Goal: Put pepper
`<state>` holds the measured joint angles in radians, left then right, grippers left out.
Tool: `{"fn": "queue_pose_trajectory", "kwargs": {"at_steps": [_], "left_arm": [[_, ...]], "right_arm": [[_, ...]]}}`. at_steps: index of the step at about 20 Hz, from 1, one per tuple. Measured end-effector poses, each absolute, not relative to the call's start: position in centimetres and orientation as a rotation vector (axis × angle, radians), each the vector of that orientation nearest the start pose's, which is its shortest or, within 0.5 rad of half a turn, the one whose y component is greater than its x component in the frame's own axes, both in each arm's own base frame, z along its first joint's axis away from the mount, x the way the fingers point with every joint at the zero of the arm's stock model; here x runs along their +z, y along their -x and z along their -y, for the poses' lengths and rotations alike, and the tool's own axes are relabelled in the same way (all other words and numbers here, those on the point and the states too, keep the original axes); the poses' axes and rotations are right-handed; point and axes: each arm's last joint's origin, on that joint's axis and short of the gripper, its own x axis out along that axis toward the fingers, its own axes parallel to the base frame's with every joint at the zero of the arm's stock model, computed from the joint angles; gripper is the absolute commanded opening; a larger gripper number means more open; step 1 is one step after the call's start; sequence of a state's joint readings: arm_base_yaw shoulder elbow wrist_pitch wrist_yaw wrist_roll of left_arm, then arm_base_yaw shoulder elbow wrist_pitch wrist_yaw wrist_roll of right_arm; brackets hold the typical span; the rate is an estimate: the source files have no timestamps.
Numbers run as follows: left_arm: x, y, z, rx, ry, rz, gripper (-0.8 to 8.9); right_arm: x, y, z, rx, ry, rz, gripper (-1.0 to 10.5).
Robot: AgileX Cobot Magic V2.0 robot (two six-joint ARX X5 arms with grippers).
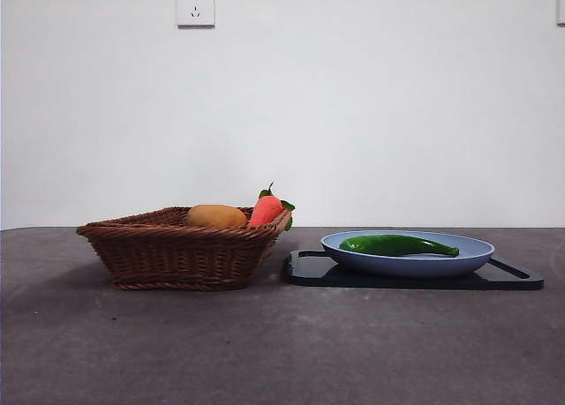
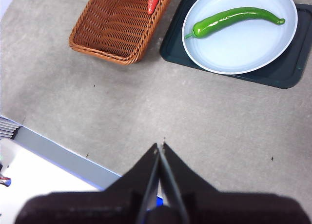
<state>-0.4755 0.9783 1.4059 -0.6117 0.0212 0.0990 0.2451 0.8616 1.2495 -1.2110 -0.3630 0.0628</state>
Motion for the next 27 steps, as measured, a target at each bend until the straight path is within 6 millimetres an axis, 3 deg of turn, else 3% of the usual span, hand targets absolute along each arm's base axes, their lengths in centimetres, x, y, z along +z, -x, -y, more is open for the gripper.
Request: {"fn": "queue_pose_trajectory", "kwargs": {"at_steps": [2,4,8,11,13,16,23,27], "left_arm": [[45.7,-13.6,5.3,-0.393,-0.124,-0.044,0.08],[44.0,-12.8,3.6,-0.289,-0.116,0.042,0.08],[38.5,-10.6,1.4,-0.131,-0.114,0.185,0.08],[33.6,-9.4,0.9,-0.099,-0.115,0.225,0.08],[29.7,-9.6,0.8,-0.091,-0.114,0.166,0.08],[25.2,-9.4,0.7,-0.085,-0.090,0.111,0.08],[18.6,-9.5,0.6,-0.070,-0.050,0.039,0.08],[16.6,-9.7,0.7,-0.069,-0.025,-0.023,0.08]], "right_arm": [[38.3,-11.1,-3.8,0.547,-0.107,-0.851,0.1],[38.3,-11.1,-3.8,0.547,-0.106,-0.851,0.1],[38.3,-11.1,-3.8,0.547,-0.106,-0.851,0.1],[38.3,-11.1,-3.8,0.547,-0.106,-0.851,0.1],[38.3,-11.1,-3.8,0.547,-0.106,-0.851,0.1],[38.3,-11.1,-3.8,0.547,-0.106,-0.851,0.1],[38.3,-11.0,-3.8,0.547,-0.106,-0.851,0.1],[38.3,-11.0,-3.8,0.547,-0.106,-0.851,0.1]]}}
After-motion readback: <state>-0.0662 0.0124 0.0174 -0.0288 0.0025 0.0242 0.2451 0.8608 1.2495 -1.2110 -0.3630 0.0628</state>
